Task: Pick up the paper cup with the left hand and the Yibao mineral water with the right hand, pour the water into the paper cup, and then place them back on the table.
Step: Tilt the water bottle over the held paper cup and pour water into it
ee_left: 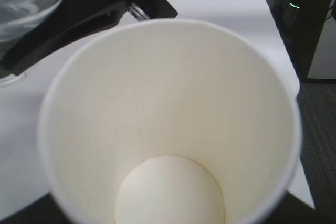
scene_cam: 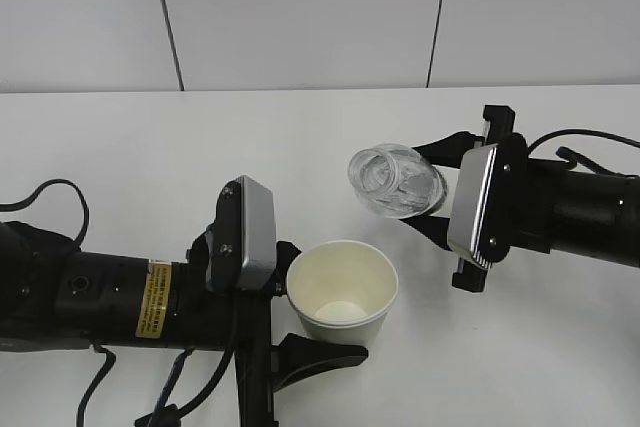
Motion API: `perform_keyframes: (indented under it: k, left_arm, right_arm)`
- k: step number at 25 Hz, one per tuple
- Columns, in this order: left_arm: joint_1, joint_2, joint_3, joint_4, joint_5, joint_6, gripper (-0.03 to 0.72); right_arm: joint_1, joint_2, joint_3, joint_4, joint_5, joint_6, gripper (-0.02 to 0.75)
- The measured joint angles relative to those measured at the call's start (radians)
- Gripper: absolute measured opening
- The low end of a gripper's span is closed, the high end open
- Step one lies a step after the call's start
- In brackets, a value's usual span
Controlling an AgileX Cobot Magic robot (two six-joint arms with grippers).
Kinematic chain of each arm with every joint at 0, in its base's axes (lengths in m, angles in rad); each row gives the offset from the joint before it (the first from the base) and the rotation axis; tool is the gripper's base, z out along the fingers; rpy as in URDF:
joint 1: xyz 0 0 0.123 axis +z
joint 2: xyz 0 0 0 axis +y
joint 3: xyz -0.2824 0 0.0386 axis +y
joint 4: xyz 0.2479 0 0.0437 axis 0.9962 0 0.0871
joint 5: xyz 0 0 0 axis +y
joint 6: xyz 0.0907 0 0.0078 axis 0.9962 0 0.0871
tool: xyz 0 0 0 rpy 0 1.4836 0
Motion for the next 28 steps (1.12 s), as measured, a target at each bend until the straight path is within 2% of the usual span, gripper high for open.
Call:
perform_keyframes:
  k: [17, 28]
  left_arm:
    - [0.0, 0.0, 0.0, 0.0, 0.0, 0.0, 0.433]
    - [0.0, 0.0, 0.0, 0.01, 0.0, 0.0, 0.433]
  right_arm:
    - [0.0, 0.0, 0.0, 0.002, 0.025, -0.253, 0.413]
    - [0.0, 0.0, -0.028, 0.002, 0.027, -0.302, 0.413]
